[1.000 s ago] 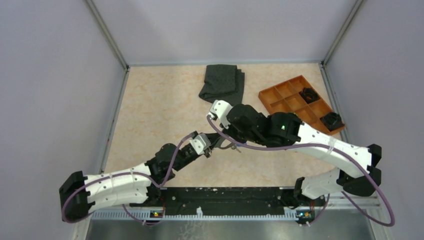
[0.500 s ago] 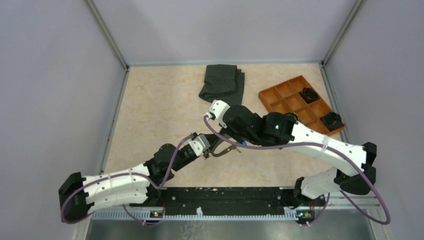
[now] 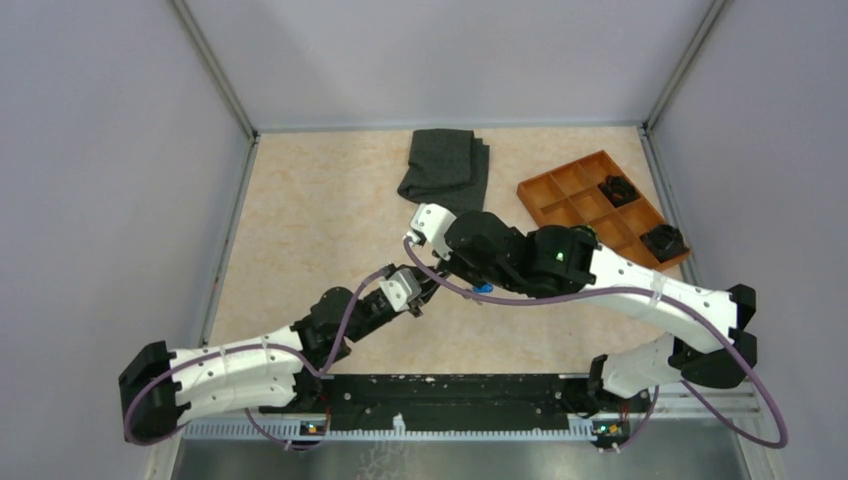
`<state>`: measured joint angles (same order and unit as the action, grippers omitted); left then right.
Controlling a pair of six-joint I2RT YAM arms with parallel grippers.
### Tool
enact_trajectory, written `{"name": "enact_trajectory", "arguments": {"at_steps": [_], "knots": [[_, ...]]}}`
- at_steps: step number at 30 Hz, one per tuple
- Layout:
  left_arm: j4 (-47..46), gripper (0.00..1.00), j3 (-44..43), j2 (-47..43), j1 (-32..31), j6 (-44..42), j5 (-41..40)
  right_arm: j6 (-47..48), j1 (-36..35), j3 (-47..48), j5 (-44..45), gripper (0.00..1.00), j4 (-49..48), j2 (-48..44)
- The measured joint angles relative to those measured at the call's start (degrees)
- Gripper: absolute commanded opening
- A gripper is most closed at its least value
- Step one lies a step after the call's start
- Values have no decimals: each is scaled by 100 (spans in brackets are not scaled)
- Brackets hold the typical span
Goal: Remove the keys from the keyring
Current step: Remove the key from the keyring.
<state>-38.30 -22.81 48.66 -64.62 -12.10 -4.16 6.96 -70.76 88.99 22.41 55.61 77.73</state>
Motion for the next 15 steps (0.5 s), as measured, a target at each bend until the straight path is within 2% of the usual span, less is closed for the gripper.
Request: {"name": "enact_trajectory", "arguments": {"at_steps": [15], "knots": [[-103, 19, -195, 149, -2, 17, 7, 2, -33, 48, -39, 0, 105, 0]]}}
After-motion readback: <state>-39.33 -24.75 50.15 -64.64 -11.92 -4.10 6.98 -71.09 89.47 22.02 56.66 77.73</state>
